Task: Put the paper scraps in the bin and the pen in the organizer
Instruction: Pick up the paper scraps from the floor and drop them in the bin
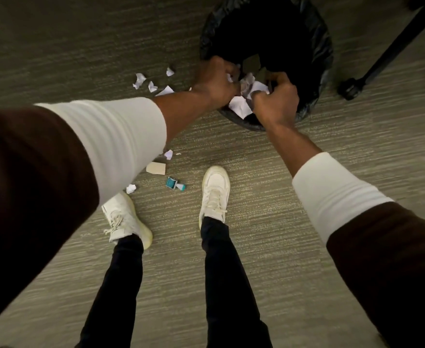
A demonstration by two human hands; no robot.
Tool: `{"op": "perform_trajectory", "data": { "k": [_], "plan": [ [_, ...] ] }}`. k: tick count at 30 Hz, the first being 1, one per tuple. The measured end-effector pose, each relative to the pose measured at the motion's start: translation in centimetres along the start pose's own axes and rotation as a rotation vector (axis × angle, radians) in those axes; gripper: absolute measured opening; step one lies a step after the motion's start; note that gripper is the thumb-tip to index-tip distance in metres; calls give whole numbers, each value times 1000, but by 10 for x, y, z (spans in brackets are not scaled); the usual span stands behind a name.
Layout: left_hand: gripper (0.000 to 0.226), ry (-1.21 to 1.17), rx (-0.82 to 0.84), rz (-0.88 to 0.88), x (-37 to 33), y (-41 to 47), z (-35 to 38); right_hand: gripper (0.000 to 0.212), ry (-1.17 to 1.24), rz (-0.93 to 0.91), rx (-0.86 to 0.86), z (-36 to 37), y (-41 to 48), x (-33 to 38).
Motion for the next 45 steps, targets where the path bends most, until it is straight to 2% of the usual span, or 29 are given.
{"op": "perform_trajectory", "data": {
  "k": [2, 4, 6, 8, 12, 17, 20, 22, 24, 27, 32, 35, 40, 43, 45],
  "plan": [
    [32, 45, -6, 70, -2, -1, -3, 49, -42, -28, 34, 3, -7, 0],
    [23, 103, -65, 116, 4, 0, -13, 49, -66, -93, 38, 5, -17, 2],
    [15, 139, -153, 111, 18, -2, -28, 36, -13, -194, 24, 8, -31, 9],
    [17, 94, -267, 103, 31, -5, -47, 22, 64, -285, 48, 17, -48, 17],
    [17, -64, -355, 16, 71, -9, -71, 16, 103, -420, 96, 45, -86, 30],
    [23, 155, -306, -100, 162, -23, -77, 18, 12, -491, 271, 116, -119, 27],
    [31, 296, -174, -135, 220, -33, -67, 20, -153, -485, 348, 159, -121, 13],
    [29, 400, -37, -99, 254, -40, -51, 30, -277, -500, 397, 188, -117, 6],
    [41, 493, 56, -43, 284, -45, -33, 56, -421, -532, 459, 220, -111, -3],
    [62, 536, 103, 59, 316, -47, -4, 86, -566, -532, 488, 266, -96, -18],
    [104, 604, 150, 264, 347, -38, 56, 106, -535, -604, 465, 324, -71, -18],
    [134, 627, 74, 254, 356, -17, 74, 114, -551, -706, 410, 351, -57, -9],
    [122, 537, -107, 255, 356, 28, 78, 120, -629, -818, 397, 384, -42, -2],
    [117, 541, -124, 289, 360, 52, 76, 112, -687, -864, 377, 395, -41, 0],
    [105, 551, -104, 372, 360, 64, 74, 107, -717, -864, 375, 397, -47, -2]
  ]
}}
Point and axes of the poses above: each hand's wrist, its own y-axis towards the middle knuckle, its own z-axis out of the palm, x = y × z, the point moved 9 cm from there along y, towards the middle knuckle, and after that the axes turned 12 degrees about -x, right-handed, at the moved point
